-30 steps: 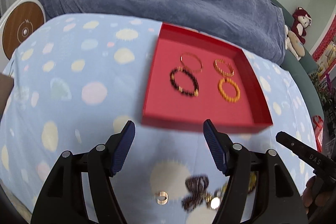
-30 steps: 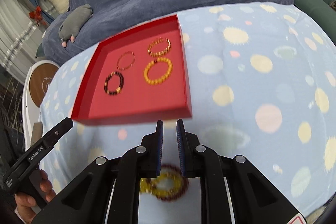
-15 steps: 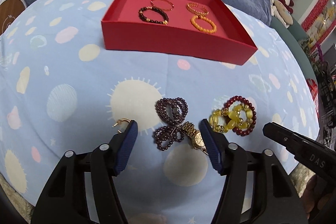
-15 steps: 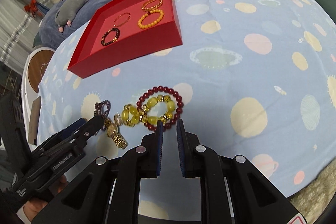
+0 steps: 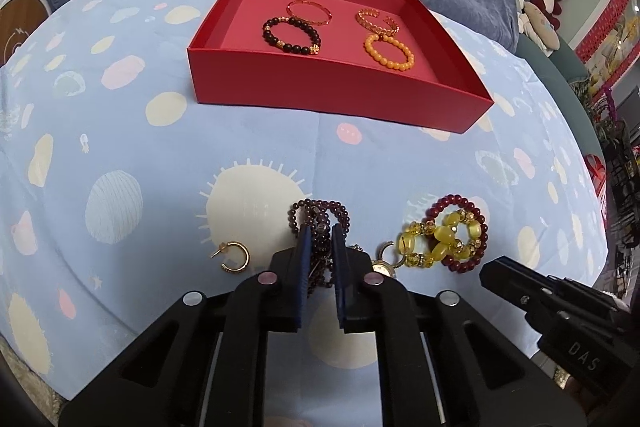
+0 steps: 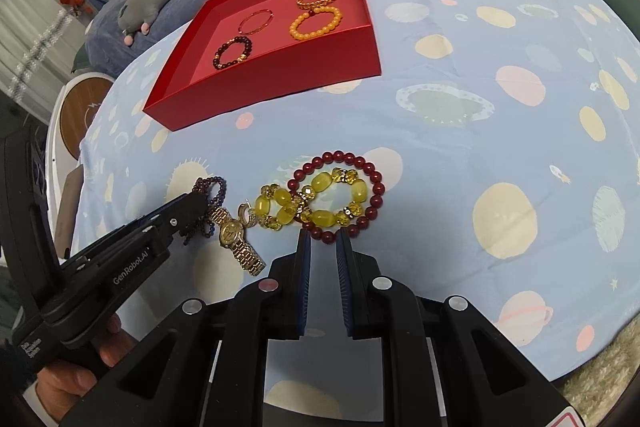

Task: Organize jewelry
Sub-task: 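Move the left tool to the purple bead bracelet while the right tool reaches the yellow-red bracelet, then grasp the purple bead bracelet with the left tool while the right tool grasps the yellow-red bracelet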

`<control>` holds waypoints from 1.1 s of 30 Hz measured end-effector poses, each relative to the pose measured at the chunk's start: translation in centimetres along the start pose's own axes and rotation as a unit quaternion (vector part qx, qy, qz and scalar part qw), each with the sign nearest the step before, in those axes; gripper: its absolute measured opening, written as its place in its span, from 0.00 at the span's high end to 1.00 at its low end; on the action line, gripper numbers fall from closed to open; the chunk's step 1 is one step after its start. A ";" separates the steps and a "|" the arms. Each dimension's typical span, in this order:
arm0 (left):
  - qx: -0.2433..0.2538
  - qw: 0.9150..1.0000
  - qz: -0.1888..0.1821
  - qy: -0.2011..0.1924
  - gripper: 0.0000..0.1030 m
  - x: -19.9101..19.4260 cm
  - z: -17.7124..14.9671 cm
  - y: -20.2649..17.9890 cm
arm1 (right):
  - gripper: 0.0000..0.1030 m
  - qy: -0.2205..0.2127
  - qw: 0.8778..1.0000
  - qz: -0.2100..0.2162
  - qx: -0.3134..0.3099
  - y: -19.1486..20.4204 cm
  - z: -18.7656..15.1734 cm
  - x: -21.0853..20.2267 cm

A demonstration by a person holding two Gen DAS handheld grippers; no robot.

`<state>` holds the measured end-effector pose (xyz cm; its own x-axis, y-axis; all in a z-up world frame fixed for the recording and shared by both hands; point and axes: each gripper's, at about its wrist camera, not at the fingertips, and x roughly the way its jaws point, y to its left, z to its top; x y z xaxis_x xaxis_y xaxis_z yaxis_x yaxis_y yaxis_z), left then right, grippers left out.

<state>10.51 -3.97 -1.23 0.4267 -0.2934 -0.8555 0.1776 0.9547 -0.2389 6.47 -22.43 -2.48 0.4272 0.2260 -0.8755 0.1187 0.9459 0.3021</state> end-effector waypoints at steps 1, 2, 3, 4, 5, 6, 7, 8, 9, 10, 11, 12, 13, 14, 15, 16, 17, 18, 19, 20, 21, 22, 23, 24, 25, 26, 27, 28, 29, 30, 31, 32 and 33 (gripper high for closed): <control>-0.003 1.000 0.000 -0.001 0.94 -0.2 0.1 0.1 | 0.86 0.000 1.000 0.002 -0.001 0.1 0.0 0.0; -0.006 1.000 -0.001 -0.003 0.95 -0.4 0.1 0.2 | 0.86 0.000 1.000 0.003 -0.003 0.2 0.0 0.0; -0.009 1.000 -0.002 -0.004 0.95 -0.6 0.2 0.3 | 0.86 0.000 1.000 0.003 -0.006 0.3 0.1 0.1; -0.012 1.000 -0.002 -0.006 0.95 -0.8 0.2 0.5 | 0.86 0.000 1.000 0.004 -0.008 0.4 0.2 0.1; -0.014 1.000 -0.002 -0.007 0.95 -1.1 0.3 0.6 | 0.86 0.001 1.000 0.005 -0.011 0.5 0.2 0.1; -0.019 1.000 -0.003 -0.009 0.95 -1.3 0.3 0.8 | 0.86 0.001 1.000 0.005 -0.012 0.5 0.3 0.2; -0.021 1.000 -0.004 -0.011 0.95 -1.5 0.3 0.9 | 0.86 0.003 1.000 0.006 -0.015 0.7 0.4 0.4; -0.025 1.000 -0.005 -0.012 0.95 -1.7 0.3 1.1 | 0.86 0.006 1.000 0.007 -0.017 0.8 0.5 0.6; -0.027 1.000 -0.005 -0.012 0.95 -1.9 0.4 1.2 | 0.86 0.007 1.000 0.006 -0.020 0.9 0.5 0.7; -0.031 0.999 -0.004 -0.013 0.95 -2.1 0.4 1.4 | 0.86 0.008 1.000 0.006 -0.023 1.1 0.7 0.9; -0.033 0.999 -0.005 -0.014 0.95 -2.2 0.4 1.6 | 0.86 0.008 1.000 0.006 -0.026 1.3 0.7 1.0; -0.036 0.999 -0.006 -0.015 0.95 -2.4 0.4 1.7 | 0.86 0.007 1.000 0.006 -0.030 1.5 0.9 1.1; -0.039 0.999 -0.006 -0.015 0.95 -2.5 0.4 1.9 | 0.85 0.006 0.999 0.005 -0.034 1.7 1.1 1.2; -0.041 0.999 -0.007 -0.015 0.95 -2.6 0.3 2.0 | 0.84 0.004 0.999 0.003 -0.039 1.9 1.2 1.3; -0.043 0.999 -0.006 -0.015 0.95 -2.7 0.3 2.1 | 0.81 0.002 0.999 0.001 -0.045 2.1 1.4 1.4; -0.044 0.999 -0.007 -0.015 0.95 -2.7 0.3 2.2 | 0.76 -0.001 0.999 -0.005 -0.052 2.3 1.6 1.5; -0.045 0.999 -0.007 -0.014 0.95 -2.8 0.2 2.3 | 0.72 -0.003 0.998 -0.009 -0.059 2.5 1.8 1.6; -0.045 0.999 -0.007 -0.012 0.95 -2.8 0.2 2.4 | 0.72 -0.002 0.998 -0.012 -0.066 2.6 1.9 1.9; -0.045 0.999 -0.007 -0.011 0.95 -2.7 0.1 2.4 | 0.72 0.001 0.998 -0.014 -0.069 2.6 2.0 2.2; -0.045 0.999 -0.006 -0.010 0.95 -2.7 0.1 2.4 | 0.72 0.004 0.998 -0.015 -0.069 2.4 2.1 2.4; -0.046 0.999 -0.007 -0.010 0.95 -2.7 0.0 2.5 | 0.72 0.008 0.998 -0.014 -0.068 2.3 2.1 2.7; -0.048 0.999 -0.008 -0.009 0.95 -2.7 0.0 2.6 | 0.73 0.011 0.998 -0.014 -0.068 2.1 2.1 2.9; -0.048 0.999 -0.008 -0.009 0.95 -2.7 -0.1 2.6 | 0.76 0.011 0.998 -0.014 -0.067 2.0 2.1 2.9; -0.049 0.999 -0.009 -0.008 0.95 -2.7 -0.1 2.6 | 0.77 0.010 0.998 -0.011 -0.066 1.9 2.1 2.9; -0.049 0.999 -0.009 -0.008 0.95 -2.7 -0.1 2.6 | 0.81 0.009 0.998 -0.008 -0.066 1.8 2.0 2.9; -0.049 0.999 -0.009 -0.007 0.95 -2.6 -0.2 2.6 | 0.84 0.009 0.998 -0.007 -0.067 1.9 2.0 2.8; -0.049 0.999 -0.009 -0.006 0.95 -2.6 -0.3 2.7 | 0.85 0.007 0.998 -0.006 -0.068 1.9 2.0 2.7; -0.050 0.999 -0.009 -0.005 0.95 -2.6 -0.4 2.7 | 0.88 0.005 0.998 -0.005 -0.068 1.9 2.0 2.6; -0.052 0.999 -0.010 -0.005 0.95 -2.6 -0.4 2.6 | 0.92 0.003 0.998 -0.002 -0.067 1.9 2.0 2.4; -0.053 0.999 -0.011 -0.005 0.95 -2.7 -0.4 2.6 | 0.92 0.001 0.998 0.002 -0.063 1.9 2.0 2.1; -0.053 0.999 -0.012 -0.006 0.95 -2.7 -0.4 2.6 | 0.92 -0.003 0.998 0.004 -0.061 1.9 2.0 1.9; -0.052 0.999 -0.012 -0.007 0.95 -2.8 -0.4 2.5 | 0.92 -0.007 0.998 0.007 -0.058 1.8 2.1 1.5; -0.052 0.999 -0.013 -0.008 0.95 -2.9 -0.3 2.4 | 0.92 -0.011 0.998 0.010 -0.056 1.8 2.2 1.2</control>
<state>9.44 -0.77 0.52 0.4375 -0.3184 -0.8410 0.0967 0.9464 -0.3081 9.15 -20.96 -2.15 0.4478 0.2420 -0.8608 0.0092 0.9614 0.2751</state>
